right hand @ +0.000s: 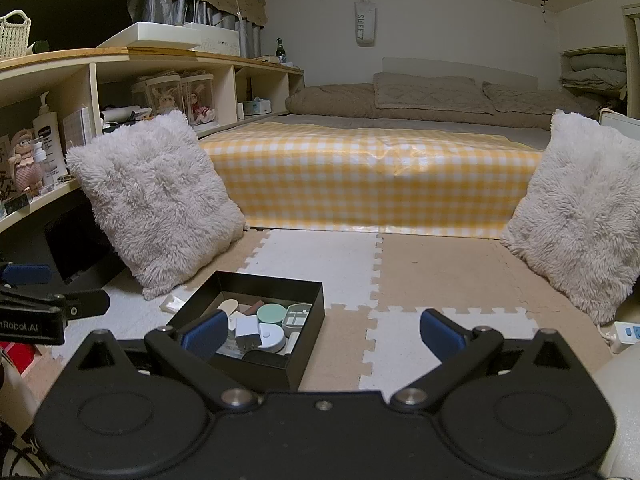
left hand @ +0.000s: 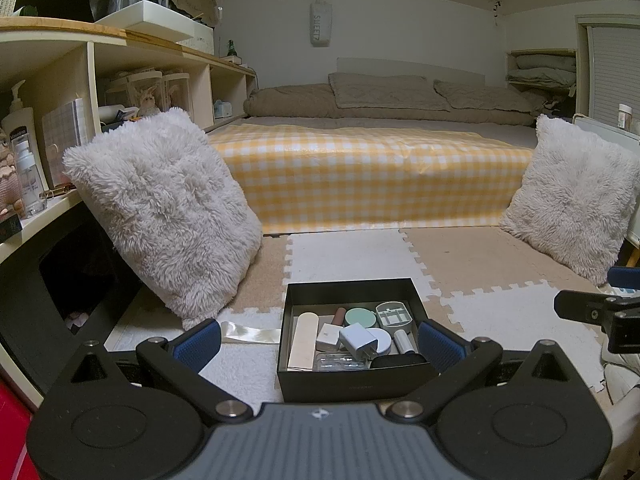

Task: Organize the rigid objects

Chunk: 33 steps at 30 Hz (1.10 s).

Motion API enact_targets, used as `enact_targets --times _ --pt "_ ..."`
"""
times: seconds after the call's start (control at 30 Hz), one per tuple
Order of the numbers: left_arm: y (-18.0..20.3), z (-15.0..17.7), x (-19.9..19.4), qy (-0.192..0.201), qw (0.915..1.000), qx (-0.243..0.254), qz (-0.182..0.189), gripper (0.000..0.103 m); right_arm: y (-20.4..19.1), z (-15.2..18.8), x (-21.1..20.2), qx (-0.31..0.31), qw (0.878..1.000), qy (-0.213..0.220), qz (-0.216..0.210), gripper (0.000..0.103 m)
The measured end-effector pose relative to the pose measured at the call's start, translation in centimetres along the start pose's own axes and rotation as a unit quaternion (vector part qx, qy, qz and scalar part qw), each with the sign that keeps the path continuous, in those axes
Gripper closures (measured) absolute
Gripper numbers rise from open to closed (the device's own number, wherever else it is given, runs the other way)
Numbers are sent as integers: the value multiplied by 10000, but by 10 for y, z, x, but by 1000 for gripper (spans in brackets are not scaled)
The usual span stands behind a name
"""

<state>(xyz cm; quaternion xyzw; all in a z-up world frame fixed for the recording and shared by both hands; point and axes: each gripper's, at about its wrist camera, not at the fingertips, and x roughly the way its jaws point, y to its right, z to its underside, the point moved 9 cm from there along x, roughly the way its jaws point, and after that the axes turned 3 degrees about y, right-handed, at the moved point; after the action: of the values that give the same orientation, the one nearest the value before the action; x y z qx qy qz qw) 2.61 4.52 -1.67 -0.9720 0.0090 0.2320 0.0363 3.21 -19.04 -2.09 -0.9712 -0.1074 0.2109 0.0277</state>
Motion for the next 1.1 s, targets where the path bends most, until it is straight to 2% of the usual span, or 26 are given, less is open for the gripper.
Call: enact_targets --times 1.1 --pt "-2 3 1 -18 10000 -47 -38 0 -1 0 0 -16 10000 -3 -3 0"
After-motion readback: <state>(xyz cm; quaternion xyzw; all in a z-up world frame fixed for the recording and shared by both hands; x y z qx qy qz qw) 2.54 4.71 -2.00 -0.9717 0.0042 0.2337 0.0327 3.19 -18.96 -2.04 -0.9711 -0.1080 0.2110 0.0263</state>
